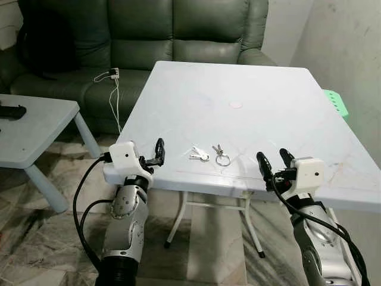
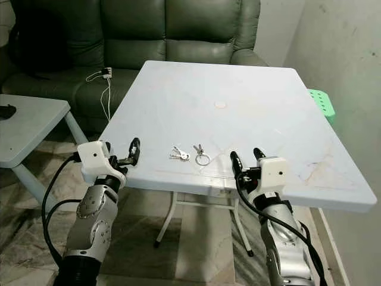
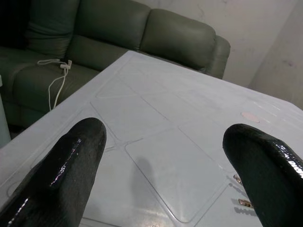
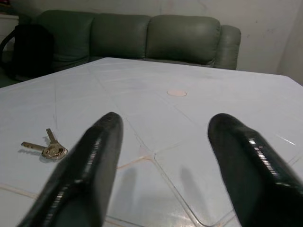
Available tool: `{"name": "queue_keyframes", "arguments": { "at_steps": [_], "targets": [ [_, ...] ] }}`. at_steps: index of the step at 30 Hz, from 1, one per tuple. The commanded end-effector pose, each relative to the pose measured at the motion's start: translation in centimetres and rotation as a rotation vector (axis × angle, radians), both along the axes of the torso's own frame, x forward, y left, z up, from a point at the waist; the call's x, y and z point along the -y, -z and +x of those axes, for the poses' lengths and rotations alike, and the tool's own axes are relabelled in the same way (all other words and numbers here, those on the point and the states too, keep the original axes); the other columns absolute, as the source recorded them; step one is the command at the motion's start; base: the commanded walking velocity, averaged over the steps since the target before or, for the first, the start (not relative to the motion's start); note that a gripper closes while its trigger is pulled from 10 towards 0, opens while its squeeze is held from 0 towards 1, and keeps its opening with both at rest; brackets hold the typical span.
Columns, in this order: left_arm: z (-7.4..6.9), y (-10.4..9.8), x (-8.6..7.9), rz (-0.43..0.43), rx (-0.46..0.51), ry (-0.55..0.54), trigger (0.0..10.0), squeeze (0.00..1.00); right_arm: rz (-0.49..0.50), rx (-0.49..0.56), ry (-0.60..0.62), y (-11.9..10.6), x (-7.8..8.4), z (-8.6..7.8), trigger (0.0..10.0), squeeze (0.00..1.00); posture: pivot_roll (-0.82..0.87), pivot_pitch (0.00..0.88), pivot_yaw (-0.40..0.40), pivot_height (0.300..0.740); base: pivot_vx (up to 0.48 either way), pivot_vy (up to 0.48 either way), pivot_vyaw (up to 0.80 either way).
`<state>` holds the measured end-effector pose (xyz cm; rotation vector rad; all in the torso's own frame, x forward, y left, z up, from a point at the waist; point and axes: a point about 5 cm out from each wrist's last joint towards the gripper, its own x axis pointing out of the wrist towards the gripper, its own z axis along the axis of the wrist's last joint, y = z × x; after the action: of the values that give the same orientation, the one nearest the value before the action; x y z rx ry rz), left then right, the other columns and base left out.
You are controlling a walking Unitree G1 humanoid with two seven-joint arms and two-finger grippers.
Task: Hang keys on a hook
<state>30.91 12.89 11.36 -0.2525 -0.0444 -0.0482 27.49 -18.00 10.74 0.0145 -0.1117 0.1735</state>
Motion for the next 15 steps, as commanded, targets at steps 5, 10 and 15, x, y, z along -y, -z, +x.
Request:
{"name": "queue_keyframes", "arguments": {
  "at_steps": [5,10,15],
  "targets": [
    [-0.07,-0.23,0.13,0.017,0.015,0.006,10.0,0.0,-0.028,0.015,-0.008,-0.39,0.25,0.08,10.0,1.0,-0.04,0.0,-0.045,0.74,0.0,0.0,0.0],
    [-0.14,-0.24,0.11,0.024,0.017,0.01,10.0,0.0,-0.035,0.009,-0.023,-0.36,0.27,0.1,10.0,0.0,-0.04,0.0,-0.044,0.74,0.0,0.0,0.0],
    [-0.51,-0.13,0.16,0.108,0.03,0.081,10.0,0.0,-0.063,0.006,-0.038,-0.42,0.7,0.16,10.0,1.0,-0.04,0.009,-0.051,0.74,0.0,0.0,0.0]
  ]
}}
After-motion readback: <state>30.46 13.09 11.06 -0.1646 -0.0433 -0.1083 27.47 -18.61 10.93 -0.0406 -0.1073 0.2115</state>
